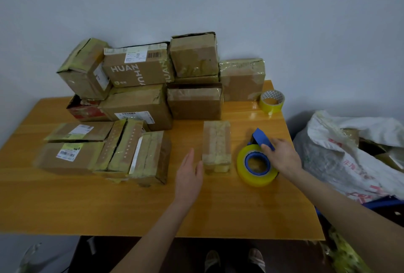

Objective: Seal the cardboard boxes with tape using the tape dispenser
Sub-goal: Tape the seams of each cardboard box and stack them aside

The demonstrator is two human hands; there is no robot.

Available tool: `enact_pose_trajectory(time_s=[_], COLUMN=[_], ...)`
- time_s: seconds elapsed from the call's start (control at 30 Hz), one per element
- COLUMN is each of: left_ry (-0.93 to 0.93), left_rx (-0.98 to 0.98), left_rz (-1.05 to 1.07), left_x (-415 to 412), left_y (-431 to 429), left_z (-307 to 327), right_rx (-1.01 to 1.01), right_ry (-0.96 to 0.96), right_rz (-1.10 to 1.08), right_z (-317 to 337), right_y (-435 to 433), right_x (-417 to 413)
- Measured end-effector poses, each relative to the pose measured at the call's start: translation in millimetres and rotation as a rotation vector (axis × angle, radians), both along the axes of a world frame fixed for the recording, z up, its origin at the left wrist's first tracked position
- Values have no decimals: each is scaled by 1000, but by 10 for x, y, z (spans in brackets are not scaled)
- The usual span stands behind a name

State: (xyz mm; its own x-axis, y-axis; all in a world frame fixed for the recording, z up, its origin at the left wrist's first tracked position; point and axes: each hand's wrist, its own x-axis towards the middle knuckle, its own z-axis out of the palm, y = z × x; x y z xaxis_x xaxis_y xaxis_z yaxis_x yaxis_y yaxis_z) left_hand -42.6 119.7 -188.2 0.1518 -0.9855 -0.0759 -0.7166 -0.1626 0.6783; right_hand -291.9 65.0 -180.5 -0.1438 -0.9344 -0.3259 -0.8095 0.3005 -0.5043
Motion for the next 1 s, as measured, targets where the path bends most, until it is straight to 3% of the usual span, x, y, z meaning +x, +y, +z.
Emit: enact_pose_trajectory(time_s=[0.07,0.17,0.3,0.43,0.57,0.67,0.77,1.0], left_ry=[56,79,23,98,80,212,224,-1], left_rx=[68,175,237,200,24,42,31,63], left_rz=[51,43,-4,-103,11,35,51,-43], left_x=[-88,-239,-243,-62,63,37,44,42], left_y=[-86,-233,-332,-284,-169,-164,-199,-292], left_z=[19,-9,-67,-98,-119,-97,-103,-64], right_rx=[-84,-32,26,21,-49,-24,-57,-68], right_ry=[-17,-66,-2,-62,-46,-169,-240,70], right_rz=[68,185,132,147,126,126,64,311], right_z=[165,188,68,-3,-12,-38,-89,-53], right_y=[77,195,246,206,158,184,177,129], right_x=[322,845,1099,1009,812,837,865,839])
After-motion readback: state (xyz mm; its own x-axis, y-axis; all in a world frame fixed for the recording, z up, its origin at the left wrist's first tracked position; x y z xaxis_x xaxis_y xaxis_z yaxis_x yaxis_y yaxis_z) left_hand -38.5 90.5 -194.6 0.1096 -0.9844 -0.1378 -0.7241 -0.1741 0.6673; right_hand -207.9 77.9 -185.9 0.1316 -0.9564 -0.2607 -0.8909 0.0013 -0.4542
